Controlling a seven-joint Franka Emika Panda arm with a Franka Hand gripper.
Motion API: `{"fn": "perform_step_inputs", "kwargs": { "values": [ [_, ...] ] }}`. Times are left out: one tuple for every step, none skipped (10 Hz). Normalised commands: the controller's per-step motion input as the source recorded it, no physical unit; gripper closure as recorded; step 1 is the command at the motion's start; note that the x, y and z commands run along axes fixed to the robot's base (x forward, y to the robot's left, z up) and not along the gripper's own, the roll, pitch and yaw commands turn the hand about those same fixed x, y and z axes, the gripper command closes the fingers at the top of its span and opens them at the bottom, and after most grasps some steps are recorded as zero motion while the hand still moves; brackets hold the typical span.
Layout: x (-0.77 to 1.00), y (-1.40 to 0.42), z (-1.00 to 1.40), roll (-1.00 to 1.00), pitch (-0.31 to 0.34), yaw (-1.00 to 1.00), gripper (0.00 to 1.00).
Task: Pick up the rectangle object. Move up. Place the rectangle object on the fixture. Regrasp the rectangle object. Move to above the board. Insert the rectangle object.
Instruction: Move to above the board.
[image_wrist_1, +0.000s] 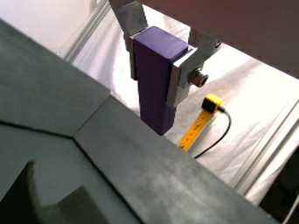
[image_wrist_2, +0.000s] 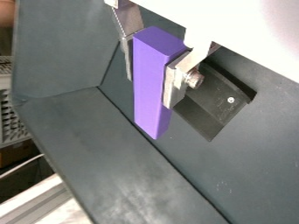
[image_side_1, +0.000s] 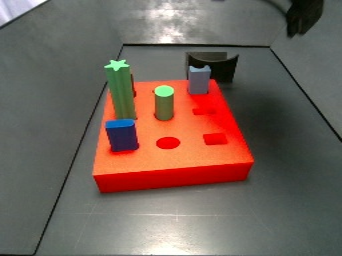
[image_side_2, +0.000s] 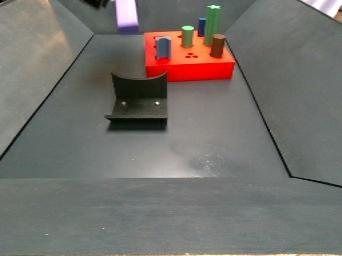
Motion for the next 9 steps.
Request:
{"fn": "perform_step_inputs", "kwargs": {
  "values": [
    [0.08, -0.11, 1.0, -0.03, 0.062, 0.1, 1.0],
    [0.08, -0.11, 1.0, -0.03, 0.062, 0.1, 1.0],
    [0.07, -0.1, 1.0, -0.04, 0.061, 0.09, 1.0],
    [0.07, -0.1, 1.0, -0.05, 0.058, 0.1, 1.0],
    [0.07, -0.09, 1.0, -0.05, 0.064, 0.09, 1.0],
    [0.07, -0.09, 1.0, -0.05, 0.065, 0.09, 1.0],
    [0.05, -0.06, 0.78, -0.05, 0.067, 0.09, 1.0],
    [0.03, -0.04, 0.6, -0.04, 0.069, 0.09, 1.0],
    [0.02, -0.03, 0.37, -0.04, 0.067, 0.09, 1.0]
  ]
}}
